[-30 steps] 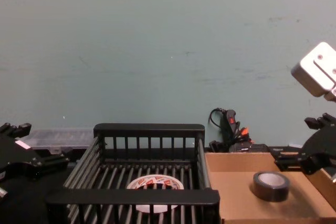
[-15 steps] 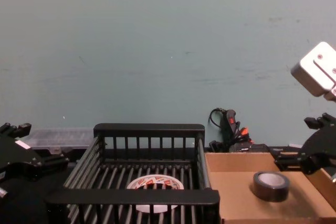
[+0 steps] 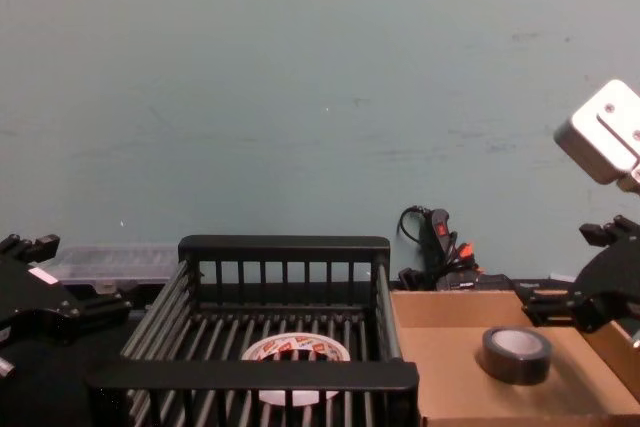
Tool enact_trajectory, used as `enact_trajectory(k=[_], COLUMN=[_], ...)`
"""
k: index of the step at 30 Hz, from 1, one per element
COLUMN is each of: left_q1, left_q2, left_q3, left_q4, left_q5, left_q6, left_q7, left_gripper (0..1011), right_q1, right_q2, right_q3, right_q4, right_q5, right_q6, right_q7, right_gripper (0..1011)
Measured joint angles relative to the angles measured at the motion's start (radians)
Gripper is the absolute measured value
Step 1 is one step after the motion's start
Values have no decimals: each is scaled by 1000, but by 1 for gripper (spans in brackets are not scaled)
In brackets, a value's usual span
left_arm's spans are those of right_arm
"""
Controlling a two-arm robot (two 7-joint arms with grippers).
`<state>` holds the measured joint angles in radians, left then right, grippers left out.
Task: Pick up the white tape and place it into the black box , Pick up the silver tape and place it into the brown box.
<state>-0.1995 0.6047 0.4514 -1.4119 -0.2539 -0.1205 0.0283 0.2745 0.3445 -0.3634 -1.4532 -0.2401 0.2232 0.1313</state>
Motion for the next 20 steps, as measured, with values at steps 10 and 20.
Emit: enact_trajectory(k=[10, 20], left_q1=[0, 0], left_q2=[0, 0], left_q3=[0, 0], left_q4=[0, 0], left_q5=[0, 0], left_q6=[0, 0], left_q7=[0, 0], left_gripper=[1001, 1001], right_q1=[0, 0], right_q2=[0, 0], right_q3=[0, 0], right_q4=[0, 0], right_q5=[0, 0], right_q6=[0, 0], right_q7=[0, 0], right_gripper=[1002, 1002])
